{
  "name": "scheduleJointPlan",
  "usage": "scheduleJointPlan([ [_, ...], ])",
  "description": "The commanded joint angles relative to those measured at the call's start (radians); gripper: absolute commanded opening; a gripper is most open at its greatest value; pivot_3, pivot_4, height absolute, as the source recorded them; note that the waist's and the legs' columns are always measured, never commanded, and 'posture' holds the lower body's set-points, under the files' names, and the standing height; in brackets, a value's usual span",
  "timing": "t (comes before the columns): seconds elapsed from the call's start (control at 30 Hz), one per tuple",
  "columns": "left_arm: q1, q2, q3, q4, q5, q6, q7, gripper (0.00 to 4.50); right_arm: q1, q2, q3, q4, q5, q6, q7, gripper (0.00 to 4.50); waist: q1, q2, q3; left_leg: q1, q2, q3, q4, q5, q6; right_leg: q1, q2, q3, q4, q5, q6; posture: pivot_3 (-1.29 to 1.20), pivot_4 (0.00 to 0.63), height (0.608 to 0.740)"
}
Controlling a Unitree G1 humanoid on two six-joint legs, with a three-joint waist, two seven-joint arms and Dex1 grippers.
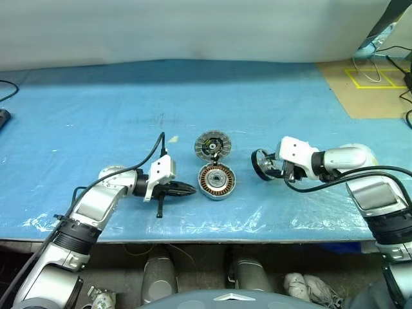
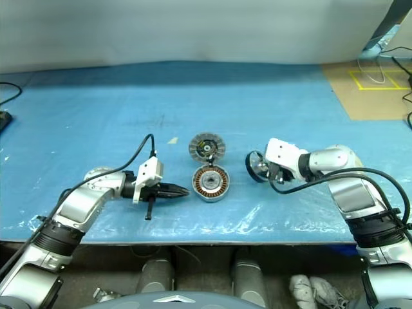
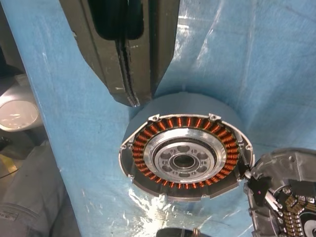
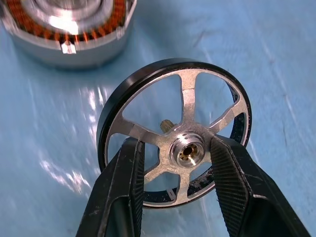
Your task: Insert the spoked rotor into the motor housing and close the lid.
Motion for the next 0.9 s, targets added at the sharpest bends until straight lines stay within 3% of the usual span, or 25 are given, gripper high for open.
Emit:
scheduleJointPlan([
  [0.03, -0.011, 0.009, 0.042, 0.007, -0.016, -0.032, -0.002, 0.0, 0.012, 0.029, -0.038, -0.234, 0.15, 0.155, -0.008, 1.63, 0.0, 0.0, 0.0, 0.001, 0.0, 0.0, 0.0, 0.0, 0.0, 0.0, 0.0, 0.0, 0.0, 0.0, 0.0, 0.0, 0.15, 0.74],
  [0.23, -0.028, 0.008, 0.066, 0.029, -0.041, -0.044, -0.023, 0.0, -0.024, 0.102, -0.039, -0.307, 0.289, 0.299, -0.074, 1.63, 0.001, 0.0, 0.0, 0.004, -0.001, 0.0, 0.0, -0.002, -0.003, 0.001, -0.001, 0.001, 0.0, 0.0, 0.0, 0.0, 0.15, 0.74],
  [0.53, -0.026, 0.009, 0.074, 0.04, -0.046, -0.067, -0.037, 0.0, -0.074, 0.178, 0.044, -0.151, 0.281, 0.253, -0.147, 1.63, -0.002, 0.0, 0.0, 0.003, -0.001, 0.0, -0.001, -0.001, -0.003, 0.0, -0.001, 0.001, -0.001, 0.0, 0.0, 0.0, 0.15, 0.74],
  [0.9, 0.003, 0.023, 0.068, 0.055, -0.032, -0.099, -0.038, 0.0, -0.085, 0.112, 0.17, -0.131, 0.198, 0.166, -0.136, 1.63, 0.0, 0.0, 0.0, 0.003, -0.002, 0.0, -0.001, -0.001, -0.003, 0.0, -0.001, 0.0, -0.001, 0.0, 0.0, 0.0, 0.15, 0.74],
])
